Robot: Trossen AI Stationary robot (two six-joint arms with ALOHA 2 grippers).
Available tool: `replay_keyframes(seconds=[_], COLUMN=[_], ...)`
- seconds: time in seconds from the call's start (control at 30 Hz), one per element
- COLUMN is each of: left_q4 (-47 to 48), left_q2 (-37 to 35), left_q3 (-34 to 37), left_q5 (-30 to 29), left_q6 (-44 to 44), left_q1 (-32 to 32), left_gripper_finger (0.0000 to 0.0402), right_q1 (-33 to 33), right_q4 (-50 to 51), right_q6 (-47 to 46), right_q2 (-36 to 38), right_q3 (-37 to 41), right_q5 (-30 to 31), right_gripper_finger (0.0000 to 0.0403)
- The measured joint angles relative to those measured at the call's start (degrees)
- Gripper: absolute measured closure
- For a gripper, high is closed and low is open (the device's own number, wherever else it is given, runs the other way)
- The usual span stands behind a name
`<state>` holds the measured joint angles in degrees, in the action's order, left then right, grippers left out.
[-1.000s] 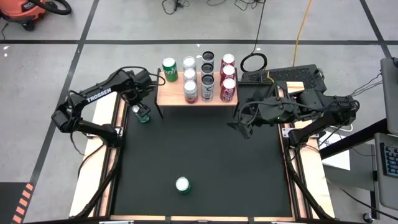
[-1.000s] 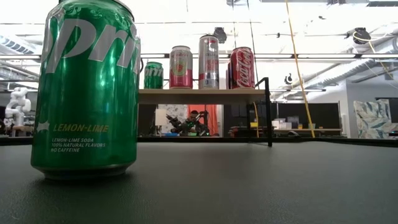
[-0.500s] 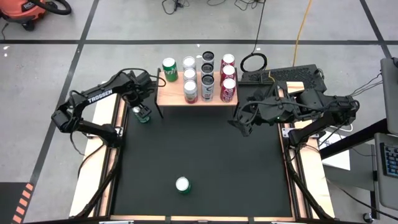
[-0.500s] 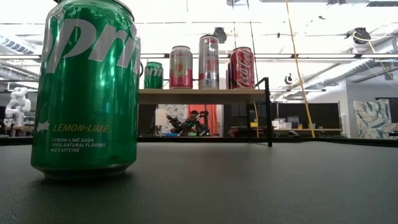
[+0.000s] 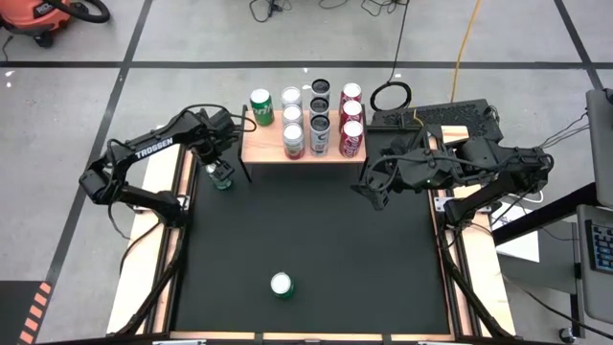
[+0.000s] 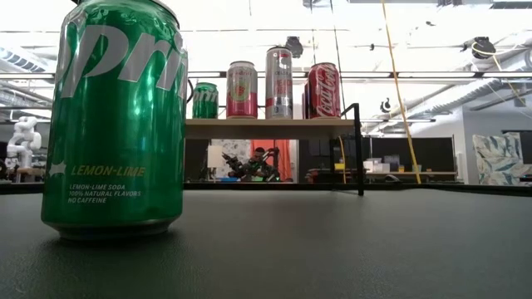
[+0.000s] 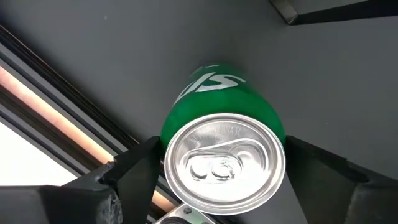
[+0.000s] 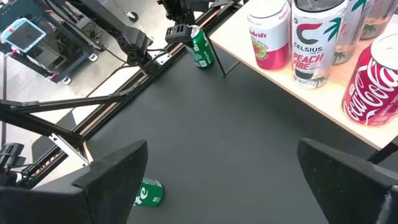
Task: Place canned beverage on shelf
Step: Put the top green soda can aligned with the other green soda can on the shelf
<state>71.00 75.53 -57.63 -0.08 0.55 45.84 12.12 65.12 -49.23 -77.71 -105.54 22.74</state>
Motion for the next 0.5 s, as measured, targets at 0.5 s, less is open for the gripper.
replay_keyframes(seconds=[0.5], left_q4=[-0.13], left_q2=[0.00], left_q3=[-0.07], left_q5=[1.51], left_q6=[-1.17], left_q1=[0.00], left_gripper_finger=[0.0093], right_q1=[0.00], right_q4=[-0.04], right_q6=[0.08], right_q2=[0.00], right_q3=[0.00], right_q5=[-0.02], right_gripper_finger=[0.0012])
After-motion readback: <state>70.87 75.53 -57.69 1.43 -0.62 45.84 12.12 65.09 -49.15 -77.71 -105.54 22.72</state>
